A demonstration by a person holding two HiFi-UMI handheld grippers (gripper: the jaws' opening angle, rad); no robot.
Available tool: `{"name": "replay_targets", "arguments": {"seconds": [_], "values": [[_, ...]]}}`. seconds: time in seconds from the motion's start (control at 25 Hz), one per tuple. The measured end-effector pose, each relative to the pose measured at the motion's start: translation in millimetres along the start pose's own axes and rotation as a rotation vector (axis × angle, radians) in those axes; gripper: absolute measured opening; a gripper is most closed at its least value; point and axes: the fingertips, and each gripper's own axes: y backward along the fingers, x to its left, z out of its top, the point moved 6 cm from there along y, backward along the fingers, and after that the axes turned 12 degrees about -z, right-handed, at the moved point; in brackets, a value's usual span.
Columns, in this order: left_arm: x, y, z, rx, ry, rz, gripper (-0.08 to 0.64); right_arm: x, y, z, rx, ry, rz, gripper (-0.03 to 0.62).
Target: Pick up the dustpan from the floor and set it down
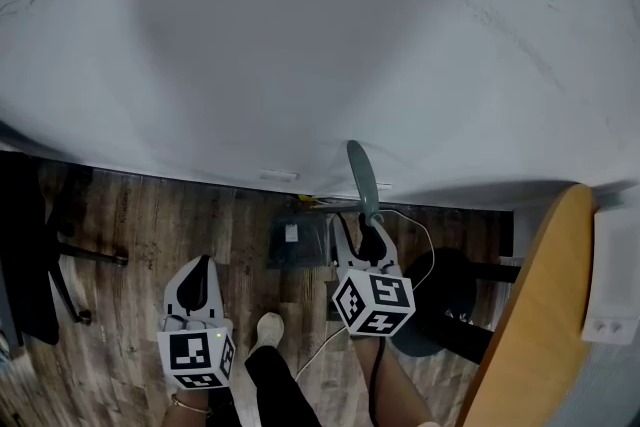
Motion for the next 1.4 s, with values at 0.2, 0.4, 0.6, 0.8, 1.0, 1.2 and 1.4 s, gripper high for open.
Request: {"name": "replay_targets", "arguments": {"seconds": [0.2, 0.4, 0.6, 0.8, 1.0, 1.2, 1.4], "values": [[0, -1, -4, 0.005, 0.007, 0.013, 0.009, 0, -9, 3, 0.0, -0.007, 0.008, 0.206], [0, -1, -5, 0.008, 0.013, 0.022, 0.009, 0, -14, 6, -0.012, 0.012, 0.004, 0.192], [-1, -1, -5, 0.013, 0.013, 0.019, 0.009, 1, -15, 8, -0.027, 0.034, 0.001, 0.152], [0, 0, -5, 0.014, 0.011, 0.017, 0.009, 4, -14, 8, -0.044, 0.049, -0.009, 0.109], [5, 4, -6, 0.016, 0.014, 0.023, 0.008, 4, -13, 7, -0.047, 0.056, -0.031, 0.106], [12, 10, -7, 0.017, 0.013, 0.032, 0.009, 6, -9, 5, -0.054, 0.078, -0.061, 0.101], [18, 18, -2, 0.019, -0.001, 0.029, 0.009, 12, 4, 6, -0.064, 0.117, -0.088, 0.097]]}}
